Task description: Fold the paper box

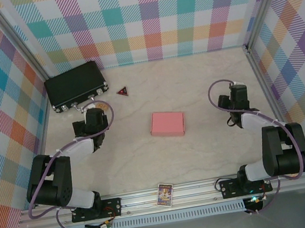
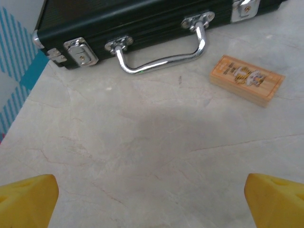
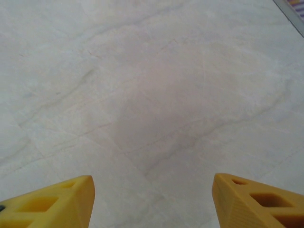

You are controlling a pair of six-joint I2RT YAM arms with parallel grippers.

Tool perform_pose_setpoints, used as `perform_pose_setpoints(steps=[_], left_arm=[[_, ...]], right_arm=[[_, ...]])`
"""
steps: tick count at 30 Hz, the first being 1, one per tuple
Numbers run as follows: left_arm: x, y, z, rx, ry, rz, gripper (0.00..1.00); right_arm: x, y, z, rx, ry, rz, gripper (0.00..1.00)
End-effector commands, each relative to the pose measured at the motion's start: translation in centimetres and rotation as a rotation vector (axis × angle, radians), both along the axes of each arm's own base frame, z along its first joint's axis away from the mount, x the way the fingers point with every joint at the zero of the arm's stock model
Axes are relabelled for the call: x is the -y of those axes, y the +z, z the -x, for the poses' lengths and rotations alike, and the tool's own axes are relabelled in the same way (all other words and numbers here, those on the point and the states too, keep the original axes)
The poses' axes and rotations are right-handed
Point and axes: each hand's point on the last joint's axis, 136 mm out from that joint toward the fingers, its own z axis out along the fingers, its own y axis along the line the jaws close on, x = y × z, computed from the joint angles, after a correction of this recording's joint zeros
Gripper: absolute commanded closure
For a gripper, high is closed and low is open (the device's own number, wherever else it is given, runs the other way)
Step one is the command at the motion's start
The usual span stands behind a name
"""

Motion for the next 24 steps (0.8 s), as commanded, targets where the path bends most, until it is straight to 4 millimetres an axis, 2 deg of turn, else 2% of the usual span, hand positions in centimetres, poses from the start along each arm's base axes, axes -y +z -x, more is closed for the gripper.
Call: perform_pose_setpoints(steps=[1,10,15,18,24], left_arm=[[0.4,0.2,-0.2,0.116,-0.096,0.081,0.00],[1.3,1.0,-0.2,0.227,-0.220,0.209,0.00],[2.1,1.3,-0.3,0.288,-0.272,0.263,0.00],[2.6,0.8,-0.2,0.337,-0.320,0.281,0.00],[2.8,-0.5,-0.6,0.307,-0.331,0.282,0.00]], right_arm=[[-0.8,1.2,-1.4,0.133,0.081,0.000,0.31],[-2.7,2.2,-1.4,0.265,0.207,-0.068,0.30],[-3.7,2.1,-0.7,0.318,0.273,-0.066,0.29],[-3.6,2.1,-0.4,0.341,0.270,-0.060,0.28],[-3.6,1.4,-0.3,0.344,0.267,-0.059,0.27]])
